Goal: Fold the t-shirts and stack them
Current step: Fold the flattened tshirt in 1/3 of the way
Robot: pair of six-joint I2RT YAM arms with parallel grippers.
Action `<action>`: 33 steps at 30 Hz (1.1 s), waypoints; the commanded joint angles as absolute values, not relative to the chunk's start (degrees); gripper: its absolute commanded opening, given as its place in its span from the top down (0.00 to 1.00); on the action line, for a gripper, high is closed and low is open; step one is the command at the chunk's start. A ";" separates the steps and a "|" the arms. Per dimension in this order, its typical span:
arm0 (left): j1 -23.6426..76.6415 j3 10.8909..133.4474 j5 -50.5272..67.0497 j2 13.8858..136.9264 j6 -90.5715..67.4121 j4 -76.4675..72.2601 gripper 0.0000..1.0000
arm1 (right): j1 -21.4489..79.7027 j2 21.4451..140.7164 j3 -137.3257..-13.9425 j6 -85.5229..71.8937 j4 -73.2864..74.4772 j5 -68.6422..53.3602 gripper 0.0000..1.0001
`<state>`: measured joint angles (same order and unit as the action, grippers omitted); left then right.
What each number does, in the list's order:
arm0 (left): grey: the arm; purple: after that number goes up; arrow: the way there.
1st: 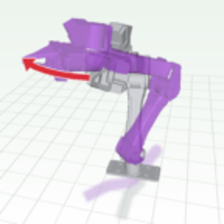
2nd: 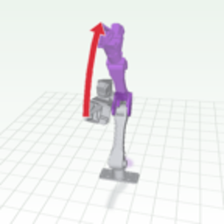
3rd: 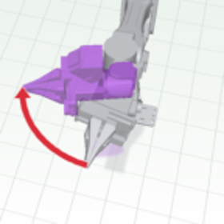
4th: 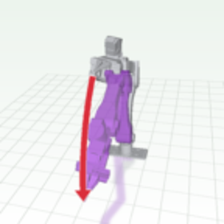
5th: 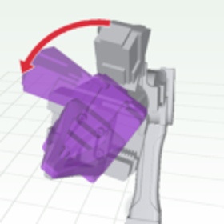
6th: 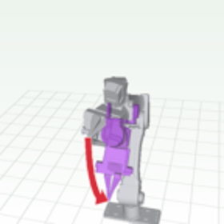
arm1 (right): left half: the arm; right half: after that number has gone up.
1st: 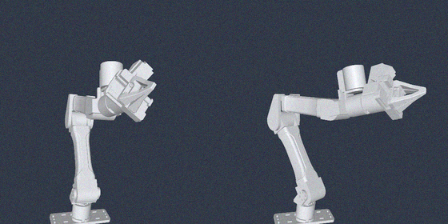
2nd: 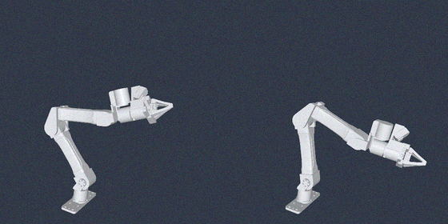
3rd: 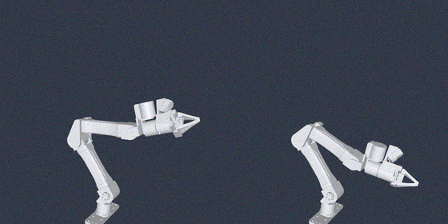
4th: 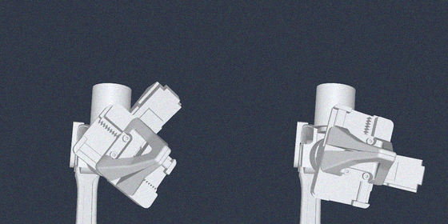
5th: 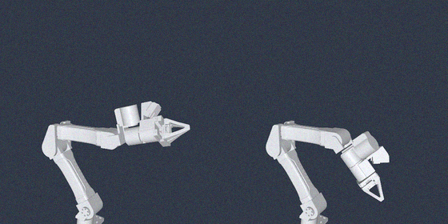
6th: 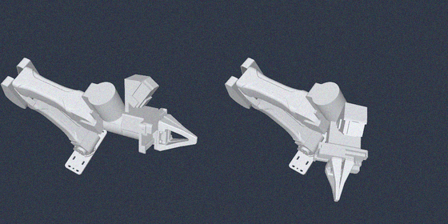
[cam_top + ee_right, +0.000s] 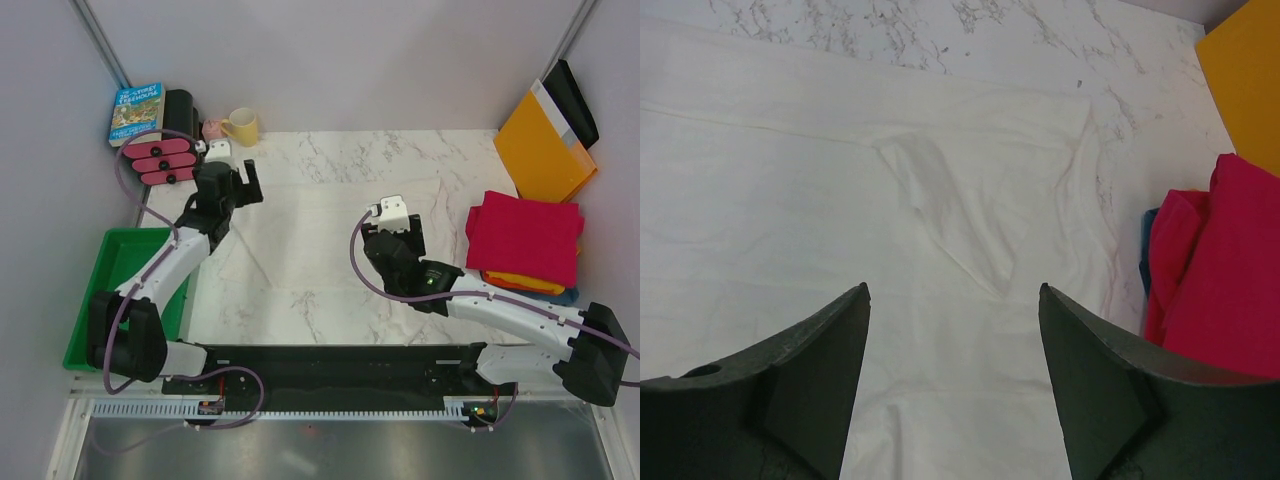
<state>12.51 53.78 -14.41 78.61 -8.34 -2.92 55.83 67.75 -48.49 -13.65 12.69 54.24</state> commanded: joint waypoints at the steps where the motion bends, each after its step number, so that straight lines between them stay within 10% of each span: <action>1: 13.54 52.15 -15.22 75.96 -40.63 25.22 0.00 | 56.07 68.11 -48.78 -14.41 11.87 54.40 0.24; 3: 12.49 44.09 -4.63 69.54 -48.49 20.86 0.00 | 56.07 68.12 -48.78 -14.76 11.69 54.40 0.24; 5: 14.83 40.71 3.83 63.93 -47.73 16.45 0.23 | 56.07 67.94 -48.69 -14.68 11.51 54.67 0.24; 16: 25.50 46.32 -22.41 66.08 -53.61 44.29 0.71 | 55.99 64.34 -46.41 -15.37 11.24 54.94 0.24; 28: 13.27 50.62 -15.66 81.82 -49.22 42.80 0.75 | 54.67 68.71 -49.21 -17.93 14.94 48.27 0.27; 33: 13.27 52.82 -12.92 85.25 -48.52 41.75 0.76 | 50.37 77.68 -58.87 -20.82 16.17 29.31 0.59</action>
